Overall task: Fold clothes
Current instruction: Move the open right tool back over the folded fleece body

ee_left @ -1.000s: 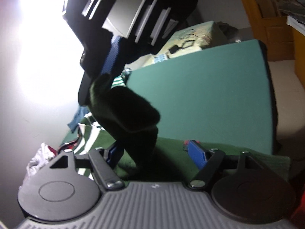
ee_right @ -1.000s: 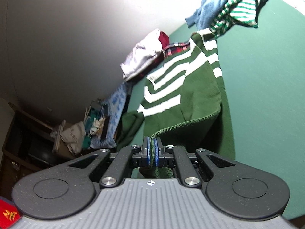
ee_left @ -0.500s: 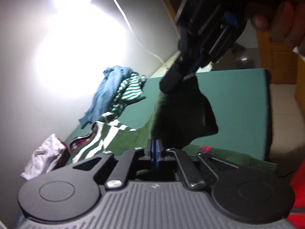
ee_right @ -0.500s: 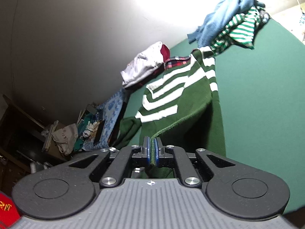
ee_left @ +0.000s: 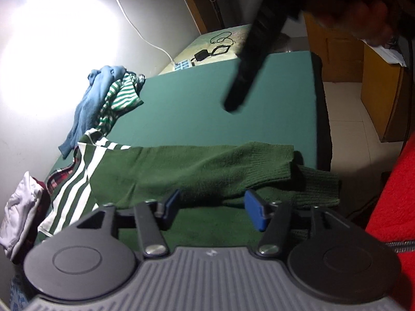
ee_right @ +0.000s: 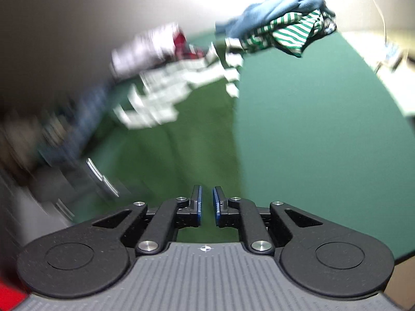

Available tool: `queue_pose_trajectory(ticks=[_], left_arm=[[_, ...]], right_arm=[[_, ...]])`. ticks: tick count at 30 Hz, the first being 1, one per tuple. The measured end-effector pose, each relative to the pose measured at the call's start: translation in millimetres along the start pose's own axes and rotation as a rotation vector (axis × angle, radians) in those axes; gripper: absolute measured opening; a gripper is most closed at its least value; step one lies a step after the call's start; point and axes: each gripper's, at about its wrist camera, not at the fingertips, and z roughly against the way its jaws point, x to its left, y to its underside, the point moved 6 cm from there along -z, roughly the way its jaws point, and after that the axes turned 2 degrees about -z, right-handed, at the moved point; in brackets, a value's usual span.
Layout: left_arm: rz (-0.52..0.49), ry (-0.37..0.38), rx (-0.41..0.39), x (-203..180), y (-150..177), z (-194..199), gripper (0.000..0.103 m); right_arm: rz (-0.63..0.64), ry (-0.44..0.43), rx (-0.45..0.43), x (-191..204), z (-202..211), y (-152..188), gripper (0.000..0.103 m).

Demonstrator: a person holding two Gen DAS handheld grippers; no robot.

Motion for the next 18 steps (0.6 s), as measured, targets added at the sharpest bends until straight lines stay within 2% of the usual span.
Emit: queue_pose_trajectory(ticks=[3,6,8,10,11,12,13,15,18], left_arm=[[-0.025,0.006,0.015,-2.0,3.7,-2.4,0.068],[-0.035,-0.012,0.044,2.7,11.0,-5.9,0.069],[-0.027,-0.018,0.062,7.9,15.6,-7.3,0.070],[-0.023,-0.030,0.073,12.5,17.9,-8.3,0.074],[-0.017,-0.038,0.074,15.2,18.9,-8.0,0.077],[-0.009,-0.046,0.075,18.0,19.8,-7.4,0.078],[0.000,-0.055,0.075,20.9,20.8,-6.9,0.078],[0.017,-0.071,0.076,26.6,22.7,-5.8,0.079],[0.057,-0.100,0.079,36.7,26.9,-4.4,0.079]], right_arm=[[0.178,-0.016,0.077,18.1,-14.4,24.7,0.016],[0.315,-0.047,0.112,38.4,-25.1,40.5,0.035],[0.403,-0.029,0.114,46.3,-31.6,48.9,0.039],[0.477,0.002,0.114,51.0,-38.2,56.7,0.034],[0.475,0.012,0.118,48.9,-40.0,56.8,0.030],[0.471,0.021,0.122,46.6,-41.8,56.7,0.018],[0.467,0.030,0.126,44.3,-43.5,56.6,0.013],[0.423,0.018,0.118,41.5,-37.5,48.5,0.007],[0.388,-0.004,0.109,42.5,-27.1,37.4,0.006]])
